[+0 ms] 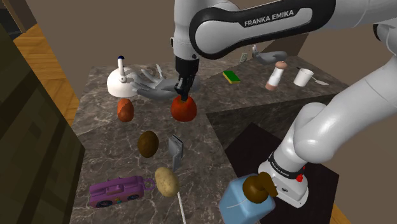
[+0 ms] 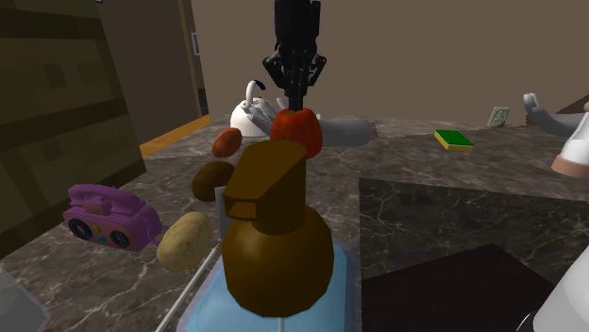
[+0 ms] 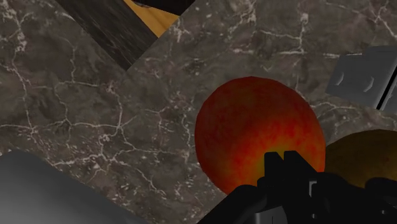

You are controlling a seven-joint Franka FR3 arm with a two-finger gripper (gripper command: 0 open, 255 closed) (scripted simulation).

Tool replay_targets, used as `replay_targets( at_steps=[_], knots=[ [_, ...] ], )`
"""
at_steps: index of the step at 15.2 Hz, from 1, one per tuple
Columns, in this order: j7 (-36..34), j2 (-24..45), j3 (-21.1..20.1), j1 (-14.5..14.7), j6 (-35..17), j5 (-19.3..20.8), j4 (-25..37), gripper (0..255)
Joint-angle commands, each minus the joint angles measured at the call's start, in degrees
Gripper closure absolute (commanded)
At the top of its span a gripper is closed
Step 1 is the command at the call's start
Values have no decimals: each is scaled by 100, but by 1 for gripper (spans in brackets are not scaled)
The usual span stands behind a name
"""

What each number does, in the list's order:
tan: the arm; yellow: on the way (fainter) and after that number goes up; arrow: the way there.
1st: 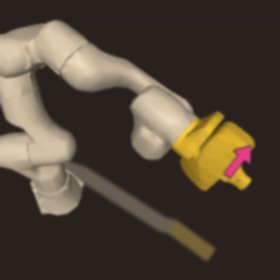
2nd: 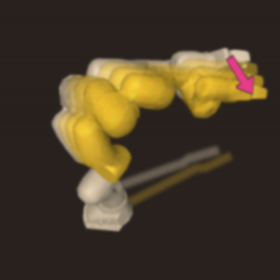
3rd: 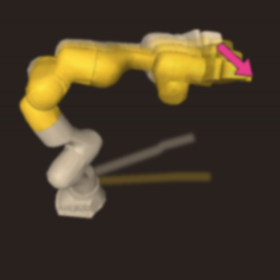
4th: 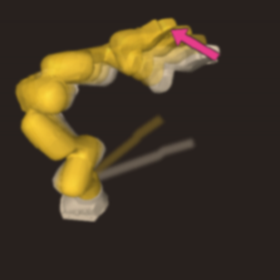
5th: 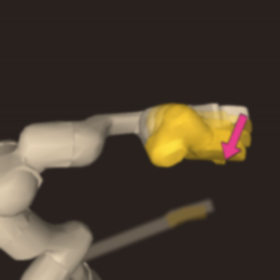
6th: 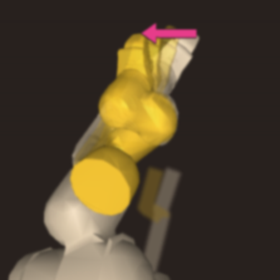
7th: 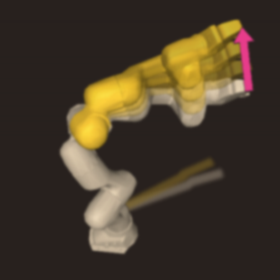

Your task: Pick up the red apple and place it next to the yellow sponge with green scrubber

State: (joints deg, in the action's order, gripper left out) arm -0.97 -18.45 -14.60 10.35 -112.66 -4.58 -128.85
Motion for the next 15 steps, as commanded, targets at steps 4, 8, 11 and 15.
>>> replay_targets(
  at_steps=[4,8,11,15],
  knots=[
    [0,-56,22,-5,389,4,333,255],
    [1,-79,40,-12,699,11,620,255],
    [-1,-83,53,-18,930,19,848,255],
    [-5,-70,66,-26,1237,30,1167,255]
  ],
)
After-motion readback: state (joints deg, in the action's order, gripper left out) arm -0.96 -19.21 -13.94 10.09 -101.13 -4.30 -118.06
